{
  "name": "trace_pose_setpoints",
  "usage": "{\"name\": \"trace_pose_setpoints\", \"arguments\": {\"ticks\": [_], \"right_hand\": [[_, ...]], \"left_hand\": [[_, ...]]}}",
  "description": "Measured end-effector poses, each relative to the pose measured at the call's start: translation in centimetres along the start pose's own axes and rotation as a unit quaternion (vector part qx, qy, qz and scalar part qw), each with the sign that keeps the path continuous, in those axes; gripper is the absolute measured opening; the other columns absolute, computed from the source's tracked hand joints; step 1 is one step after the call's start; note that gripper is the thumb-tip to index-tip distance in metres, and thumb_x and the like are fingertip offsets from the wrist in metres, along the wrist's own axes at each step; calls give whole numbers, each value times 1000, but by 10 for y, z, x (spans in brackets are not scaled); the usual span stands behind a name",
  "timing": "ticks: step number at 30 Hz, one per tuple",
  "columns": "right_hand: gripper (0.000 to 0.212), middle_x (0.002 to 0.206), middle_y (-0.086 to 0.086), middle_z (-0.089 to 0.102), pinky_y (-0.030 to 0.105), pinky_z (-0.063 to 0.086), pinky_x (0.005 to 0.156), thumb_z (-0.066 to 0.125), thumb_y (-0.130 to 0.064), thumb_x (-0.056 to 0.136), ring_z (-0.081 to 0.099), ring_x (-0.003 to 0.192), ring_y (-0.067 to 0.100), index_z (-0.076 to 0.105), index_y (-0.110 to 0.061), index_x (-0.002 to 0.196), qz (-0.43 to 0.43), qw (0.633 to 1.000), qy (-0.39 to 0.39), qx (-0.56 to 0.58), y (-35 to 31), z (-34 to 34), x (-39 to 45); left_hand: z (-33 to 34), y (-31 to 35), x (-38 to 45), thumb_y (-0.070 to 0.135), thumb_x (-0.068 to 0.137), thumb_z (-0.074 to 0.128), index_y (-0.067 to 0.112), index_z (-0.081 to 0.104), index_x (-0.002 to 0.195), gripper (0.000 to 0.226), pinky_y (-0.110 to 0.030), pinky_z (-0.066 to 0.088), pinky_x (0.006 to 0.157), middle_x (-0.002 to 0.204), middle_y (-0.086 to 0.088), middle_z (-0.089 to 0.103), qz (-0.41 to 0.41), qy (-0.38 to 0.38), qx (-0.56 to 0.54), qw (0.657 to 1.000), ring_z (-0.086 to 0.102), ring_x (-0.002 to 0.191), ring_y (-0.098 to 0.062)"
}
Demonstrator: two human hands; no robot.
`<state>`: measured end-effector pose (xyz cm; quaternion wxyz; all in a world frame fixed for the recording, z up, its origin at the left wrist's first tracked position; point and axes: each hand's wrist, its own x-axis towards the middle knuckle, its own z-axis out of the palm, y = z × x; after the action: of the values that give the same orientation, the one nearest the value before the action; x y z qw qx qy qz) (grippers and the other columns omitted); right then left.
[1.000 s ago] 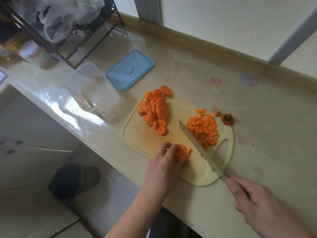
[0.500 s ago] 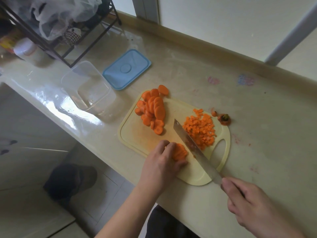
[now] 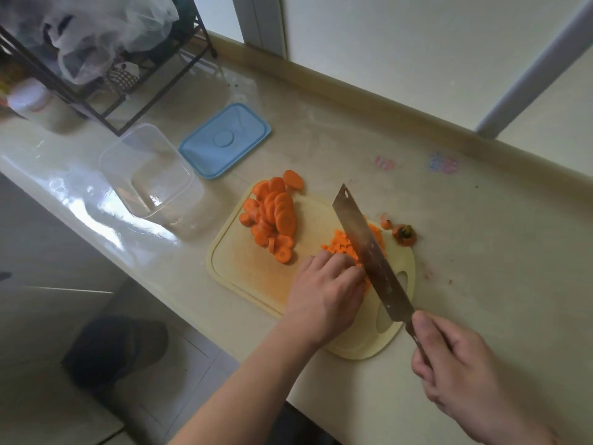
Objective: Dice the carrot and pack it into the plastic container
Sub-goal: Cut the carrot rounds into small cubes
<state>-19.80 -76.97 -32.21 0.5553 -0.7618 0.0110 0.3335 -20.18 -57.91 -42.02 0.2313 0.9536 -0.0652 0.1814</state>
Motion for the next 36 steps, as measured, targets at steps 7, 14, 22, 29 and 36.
{"name": "trace_pose_setpoints", "arguments": {"ticks": [7, 14, 22, 29, 36], "right_hand": [[29, 53, 8, 32, 19, 25, 42, 45, -73, 69, 28, 40, 15, 59, -50, 61, -7, 1000, 9, 6, 3, -4, 0], [49, 50, 7, 35, 17, 27, 41, 47, -93, 56, 31, 38, 15, 62, -48, 67, -3, 1000, 14, 11, 6, -3, -1], [36, 50, 7, 34, 18, 26, 41, 48, -79, 65, 29, 39, 15, 64, -48, 69, -1, 1000, 13, 12, 3, -2, -4], [27, 43, -6, 44, 9, 33, 44, 44, -55, 82, 46, 38, 2, 65, -59, 98, 6, 996, -25, -90, 8, 4, -7], [32, 49, -14, 56, 14, 42, 52, 42, -62, 72, 54, 49, 2, 59, -65, 99, -28, 985, -25, -169, 16, 11, -6]], "left_hand": [[-3, -6, -5, 26, 97, 62, 12, 72, 93, 17, -41, 47, 66, 90, -2, 66, -36, 20, -16, 999, 56, 78, -28], [-2, -1, 3, 22, 94, 64, 14, 70, 91, 11, -41, 43, 63, 85, -3, 62, 6, 3, 35, 999, 53, 74, -28], [-21, -23, -18, 15, 92, 62, 6, 66, 87, 11, -41, 48, 70, 90, -7, 61, -70, 69, -51, 994, 55, 80, -27], [-27, -42, -59, 5, 83, 77, 0, 73, 103, 21, -43, 53, 87, 108, -17, 68, 101, -35, -73, 992, 64, 102, -36], [-14, -38, -61, 12, 97, 69, 2, 73, 112, 19, -41, 53, 92, 117, -14, 68, 74, -38, -61, 995, 63, 108, -34]]}}
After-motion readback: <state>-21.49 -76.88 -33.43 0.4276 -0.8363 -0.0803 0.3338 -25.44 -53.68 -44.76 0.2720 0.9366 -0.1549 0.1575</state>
